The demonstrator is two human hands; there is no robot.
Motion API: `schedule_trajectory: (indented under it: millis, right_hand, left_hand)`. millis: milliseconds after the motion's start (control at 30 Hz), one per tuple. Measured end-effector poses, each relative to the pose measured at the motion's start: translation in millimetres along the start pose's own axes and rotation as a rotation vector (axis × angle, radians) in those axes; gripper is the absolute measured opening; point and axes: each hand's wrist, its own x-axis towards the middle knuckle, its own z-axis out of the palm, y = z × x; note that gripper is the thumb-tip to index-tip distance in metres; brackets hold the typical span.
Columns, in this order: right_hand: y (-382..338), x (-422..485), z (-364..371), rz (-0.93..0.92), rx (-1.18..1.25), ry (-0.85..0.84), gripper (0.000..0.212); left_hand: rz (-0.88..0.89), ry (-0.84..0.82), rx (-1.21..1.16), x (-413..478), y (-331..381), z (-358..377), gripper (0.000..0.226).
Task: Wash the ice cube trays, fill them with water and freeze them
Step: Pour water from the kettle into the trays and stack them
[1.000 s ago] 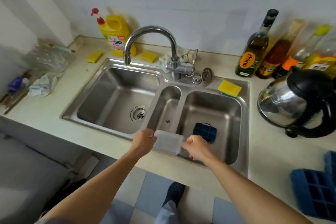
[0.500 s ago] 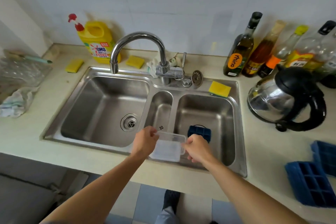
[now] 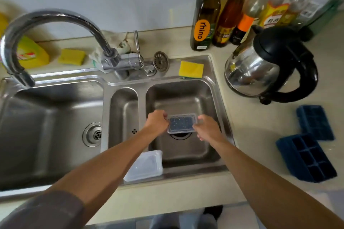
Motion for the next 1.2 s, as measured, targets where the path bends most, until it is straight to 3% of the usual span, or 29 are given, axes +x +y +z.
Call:
schedule_trajectory:
  millis: [133,333,700,933,1200]
  right_hand:
    - [11,33,17,0.048,-0.016,-0.015,0.029]
    - [23,61,35,0.087,-0.084,-0.037,0.028]
    - [28,68,42,0.101,-0.018,-0.007,0.03]
    - [36,75,48,0.17,0.022,-0.027,0.012]
    - [30,72,41,0.201,0.049,-0.07,0.017]
  left_hand:
    - [-0.057,-0.052,0.118,37,-9,22,0.021]
    - [-0.054,-0.092,0.21,62,-22,42,0.02]
    - [-0.17,-0.043,0.139,80,-28,53,0.01]
    - [-0.261,-0.083,0.039,89,-37,61,0.014]
    - [-0.298,-0.092,-0.056,84,-36,61,0.022]
